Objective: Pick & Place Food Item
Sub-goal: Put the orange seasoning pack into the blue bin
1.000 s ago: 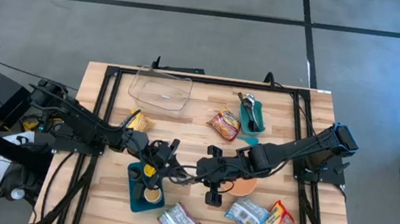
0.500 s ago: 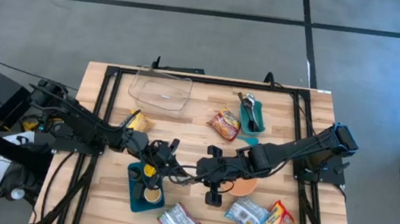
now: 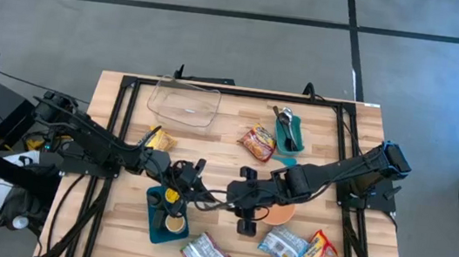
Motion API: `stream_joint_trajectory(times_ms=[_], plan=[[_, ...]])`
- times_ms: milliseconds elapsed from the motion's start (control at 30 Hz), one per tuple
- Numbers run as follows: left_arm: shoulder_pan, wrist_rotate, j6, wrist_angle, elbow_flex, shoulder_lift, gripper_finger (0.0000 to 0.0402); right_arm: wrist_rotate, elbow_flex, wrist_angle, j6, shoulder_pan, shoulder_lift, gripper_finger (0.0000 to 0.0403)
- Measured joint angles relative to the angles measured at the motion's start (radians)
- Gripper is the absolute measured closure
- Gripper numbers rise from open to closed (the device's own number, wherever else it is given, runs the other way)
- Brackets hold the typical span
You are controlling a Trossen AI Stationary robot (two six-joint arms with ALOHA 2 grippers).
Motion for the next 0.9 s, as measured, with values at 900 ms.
stream_joint_trajectory(times_ms=[900], plan=[[-0.216, -0.406, -0.037, -0.239, 0.000, -0.212, 0.0401, 0.418, 0.000, -0.208, 0.217, 0.230, -0.011, 0.0301]])
